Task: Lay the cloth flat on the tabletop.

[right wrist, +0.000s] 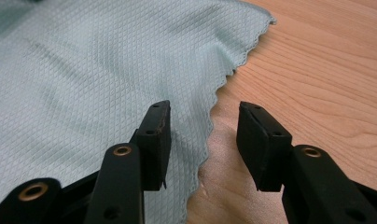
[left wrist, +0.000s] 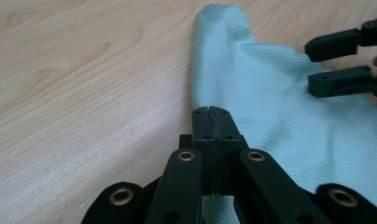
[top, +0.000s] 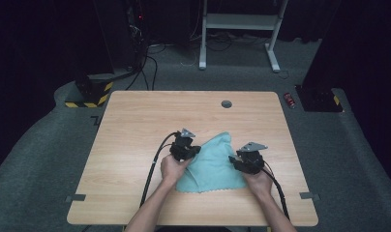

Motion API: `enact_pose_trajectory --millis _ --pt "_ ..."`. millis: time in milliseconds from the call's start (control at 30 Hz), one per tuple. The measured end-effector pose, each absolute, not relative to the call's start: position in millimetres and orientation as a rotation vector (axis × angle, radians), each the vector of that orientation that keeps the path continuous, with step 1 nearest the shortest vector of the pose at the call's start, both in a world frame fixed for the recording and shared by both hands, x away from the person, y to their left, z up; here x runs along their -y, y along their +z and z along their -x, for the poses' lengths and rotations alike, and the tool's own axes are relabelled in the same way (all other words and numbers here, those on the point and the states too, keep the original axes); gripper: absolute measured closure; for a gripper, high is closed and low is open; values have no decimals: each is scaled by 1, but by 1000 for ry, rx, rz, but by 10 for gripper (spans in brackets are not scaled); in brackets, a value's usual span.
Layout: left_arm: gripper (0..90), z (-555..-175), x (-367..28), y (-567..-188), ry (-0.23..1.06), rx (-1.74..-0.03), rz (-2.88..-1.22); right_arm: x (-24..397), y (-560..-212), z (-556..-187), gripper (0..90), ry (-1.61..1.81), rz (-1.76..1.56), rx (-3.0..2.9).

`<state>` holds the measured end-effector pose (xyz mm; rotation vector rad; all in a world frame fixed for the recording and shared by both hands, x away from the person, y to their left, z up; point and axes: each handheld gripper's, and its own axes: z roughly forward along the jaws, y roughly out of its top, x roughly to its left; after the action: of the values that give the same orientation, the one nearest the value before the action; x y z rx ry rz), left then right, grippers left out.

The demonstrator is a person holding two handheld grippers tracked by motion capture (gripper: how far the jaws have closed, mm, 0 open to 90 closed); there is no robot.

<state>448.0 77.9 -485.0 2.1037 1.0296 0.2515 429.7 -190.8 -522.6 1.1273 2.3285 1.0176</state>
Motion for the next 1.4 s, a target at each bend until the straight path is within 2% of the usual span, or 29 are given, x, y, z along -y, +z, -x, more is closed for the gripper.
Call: enact_pose_trajectory --millis 200,433,533,700,900,1100,1233,1333,1400 --pt "896 -433 -51 -467 241 -888 -2176 191 -523 -430 521 1015 -1131 -2324" --pt "894 -413 -17 -480 124 -748 -2338 191 -523 -430 513 1013 -1135 -2322" --pt "883 -408 -16 -478 133 -724 -2335 191 -523 -429 511 1013 -1140 -2319" --pt "753 -413 -38 -458 272 -831 -2181 191 -523 -429 508 1013 -1144 -2316" --pt "657 -427 -53 -461 271 -976 -2196 191 -523 -429 503 1013 -1146 -2315" --pt "652 -423 -30 -487 191 -947 -2303 191 -523 -429 501 1011 -1148 -2315" --pt "614 -405 -8 -498 328 -838 -2419 191 -523 -429 501 1011 -1146 -2315" --pt "606 -404 -15 -492 287 -847 -2384 191 -523 -429 501 1011 -1147 -2315" --pt "604 -405 -26 -482 323 -876 -2325 191 -523 -429 500 1011 -1147 -2315"
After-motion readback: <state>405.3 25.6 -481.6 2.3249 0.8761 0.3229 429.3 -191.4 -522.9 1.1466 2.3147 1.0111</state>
